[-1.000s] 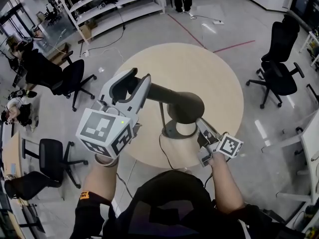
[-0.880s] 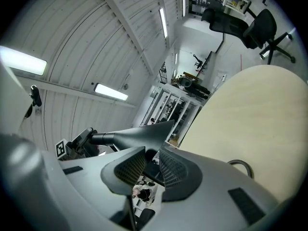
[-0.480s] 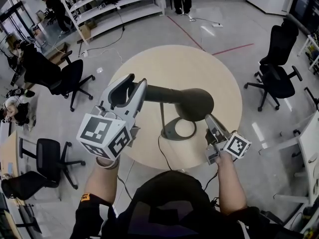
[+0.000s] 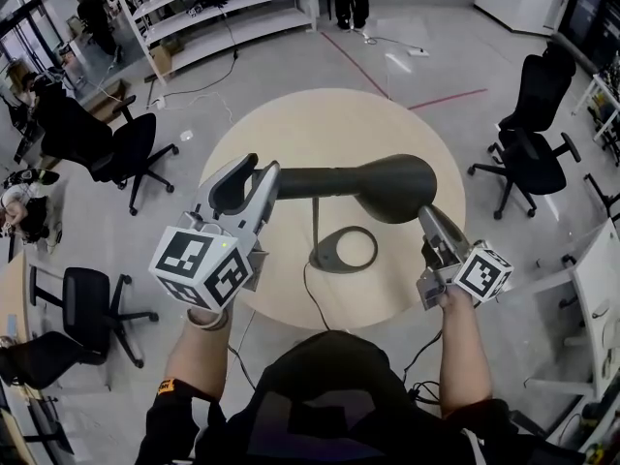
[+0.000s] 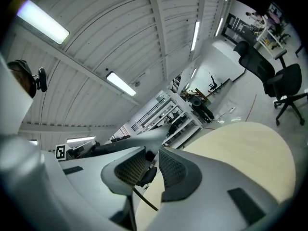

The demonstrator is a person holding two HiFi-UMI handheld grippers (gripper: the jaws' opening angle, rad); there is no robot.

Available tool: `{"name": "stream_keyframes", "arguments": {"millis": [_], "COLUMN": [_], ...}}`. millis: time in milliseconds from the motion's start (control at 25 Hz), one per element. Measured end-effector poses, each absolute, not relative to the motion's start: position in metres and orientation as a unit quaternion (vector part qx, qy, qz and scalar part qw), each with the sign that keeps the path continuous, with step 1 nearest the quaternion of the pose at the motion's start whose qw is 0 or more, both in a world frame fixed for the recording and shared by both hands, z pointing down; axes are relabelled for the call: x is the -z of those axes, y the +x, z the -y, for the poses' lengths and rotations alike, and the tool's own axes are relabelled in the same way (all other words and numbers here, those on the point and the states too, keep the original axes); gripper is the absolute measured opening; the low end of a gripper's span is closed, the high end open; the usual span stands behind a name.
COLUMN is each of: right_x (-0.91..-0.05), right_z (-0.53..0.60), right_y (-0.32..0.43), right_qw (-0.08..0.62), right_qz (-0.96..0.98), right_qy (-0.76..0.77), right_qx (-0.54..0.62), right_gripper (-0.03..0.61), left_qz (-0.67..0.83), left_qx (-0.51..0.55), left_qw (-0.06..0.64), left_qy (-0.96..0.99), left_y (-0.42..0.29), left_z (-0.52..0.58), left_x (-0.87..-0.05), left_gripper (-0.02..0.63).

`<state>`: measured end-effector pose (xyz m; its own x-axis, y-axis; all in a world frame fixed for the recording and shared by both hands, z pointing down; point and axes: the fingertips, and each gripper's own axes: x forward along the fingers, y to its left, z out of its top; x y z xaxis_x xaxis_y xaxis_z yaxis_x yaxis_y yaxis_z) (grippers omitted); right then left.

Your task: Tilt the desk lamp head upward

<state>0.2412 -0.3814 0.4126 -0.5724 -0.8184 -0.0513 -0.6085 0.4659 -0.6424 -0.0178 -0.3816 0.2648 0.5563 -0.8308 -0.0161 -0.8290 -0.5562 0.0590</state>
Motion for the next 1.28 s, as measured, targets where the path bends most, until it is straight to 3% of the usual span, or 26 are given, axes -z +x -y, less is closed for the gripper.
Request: {"name": "stream_keyframes", "arguments": {"millis": [400, 960, 1280], "right_x": [-0.341, -0.263, -0.228], "right_z": [0.383, 0.377, 0.37], "right_y": [0.248, 0.226, 0.205], "right_qw": [0.119, 0.041, -0.005], "right_qz": [-0.865, -0.874, -0.873], "right_qy": [-0.455, -0.482, -0.488], "right_qx": [0.174, 0.041, -0.024], "right_gripper": [0.095, 0.094, 0.094], "left_qz": [0.459, 0.446, 0.442], "left_qx": [0.055, 0.071, 0.059], "left_qw": [0.091, 0.131, 0.12], "left_qy": [0.882, 0.882, 0.887], "left_y": [-0.033, -0.046, -0.042], "left_z": [0.381, 0.381, 0.374], "left_x": [-0.29, -0.319, -0.324], "left_gripper": [0.186, 0.164, 0.081]}}
